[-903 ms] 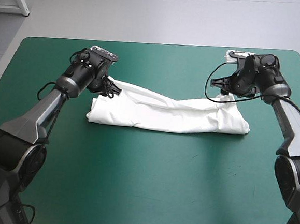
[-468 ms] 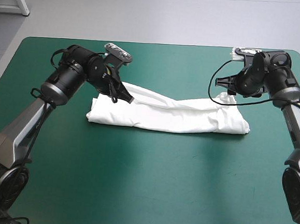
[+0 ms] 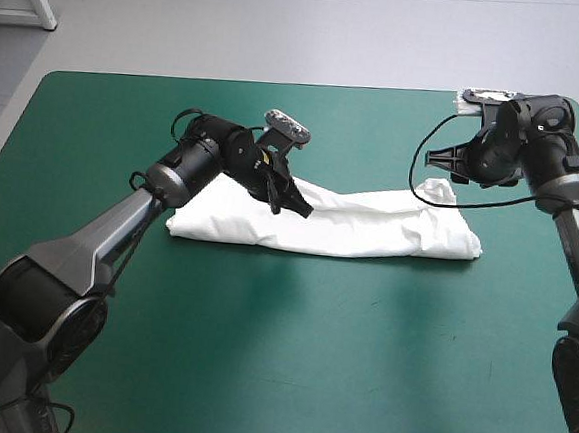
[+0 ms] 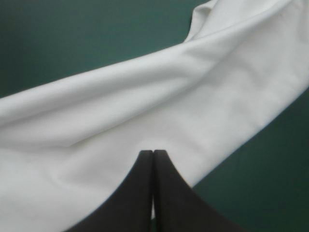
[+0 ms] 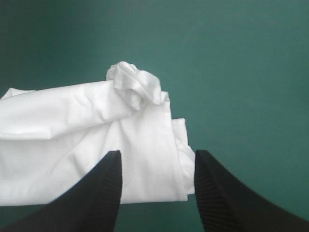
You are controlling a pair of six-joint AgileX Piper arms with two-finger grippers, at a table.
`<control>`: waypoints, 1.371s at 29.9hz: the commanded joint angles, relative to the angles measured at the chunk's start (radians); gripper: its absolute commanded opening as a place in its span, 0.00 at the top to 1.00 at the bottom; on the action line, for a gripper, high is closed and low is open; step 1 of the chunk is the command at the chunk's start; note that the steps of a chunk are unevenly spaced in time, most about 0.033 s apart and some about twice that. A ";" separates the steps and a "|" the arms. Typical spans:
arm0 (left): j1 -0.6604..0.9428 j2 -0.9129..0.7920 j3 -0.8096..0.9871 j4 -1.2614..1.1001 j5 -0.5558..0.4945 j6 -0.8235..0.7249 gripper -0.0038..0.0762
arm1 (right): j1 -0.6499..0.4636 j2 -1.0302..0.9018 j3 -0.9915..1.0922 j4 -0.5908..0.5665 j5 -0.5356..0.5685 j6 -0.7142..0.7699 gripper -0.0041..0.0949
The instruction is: Fold the cloth
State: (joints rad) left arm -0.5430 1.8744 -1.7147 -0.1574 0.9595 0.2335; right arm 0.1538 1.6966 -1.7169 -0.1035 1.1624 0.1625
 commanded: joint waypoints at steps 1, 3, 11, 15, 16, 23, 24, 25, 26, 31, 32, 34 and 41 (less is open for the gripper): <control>-0.009 0.002 -0.038 -0.080 -0.054 0.008 0.96 | -0.009 -0.053 -0.030 -0.032 -0.028 -0.008 0.52; -0.009 0.026 -0.042 -0.092 -0.063 0.010 0.96 | -0.009 -0.053 -0.030 -0.039 -0.030 -0.005 0.52; -0.017 0.092 -0.046 -0.122 -0.143 0.035 0.96 | -0.009 -0.053 -0.030 -0.039 -0.056 0.001 0.52; -0.027 0.125 -0.048 -0.158 -0.161 0.041 0.96 | -0.009 -0.053 -0.030 -0.039 -0.056 0.001 0.52; -0.031 0.131 -0.048 -0.171 -0.166 0.058 0.96 | -0.009 -0.053 -0.030 -0.039 -0.056 0.001 0.52; -0.050 0.181 -0.055 -0.203 -0.204 0.079 0.96 | -0.009 -0.053 -0.030 -0.039 -0.054 0.001 0.52; -0.050 0.188 -0.055 -0.213 -0.197 0.079 0.96 | -0.009 -0.053 -0.030 -0.038 -0.052 0.001 0.52; -0.050 0.197 -0.055 -0.215 -0.187 0.079 0.96 | -0.009 -0.053 -0.030 -0.032 -0.050 0.004 0.52; -0.050 0.204 -0.055 -0.223 -0.179 0.079 0.96 | -0.010 -0.053 -0.030 -0.012 -0.050 0.006 0.52; -0.050 0.212 -0.055 -0.220 -0.160 0.079 0.96 | -0.113 -0.051 -0.024 0.200 -0.051 -0.015 0.51; -0.050 0.212 -0.055 -0.220 -0.158 0.079 0.96 | -0.159 -0.051 -0.022 0.251 -0.035 -0.030 0.51; -0.050 0.212 -0.055 -0.220 -0.155 0.079 0.96 | -0.226 -0.046 -0.012 0.346 0.007 -0.077 0.51; -0.050 0.212 -0.055 -0.225 -0.132 0.079 0.96 | -0.383 -0.045 0.151 0.503 -0.021 -0.178 0.35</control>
State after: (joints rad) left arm -0.5855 2.1289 -1.7508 -0.3552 0.8093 0.3155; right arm -0.2104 1.6975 -1.6000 0.3471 1.1754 0.0277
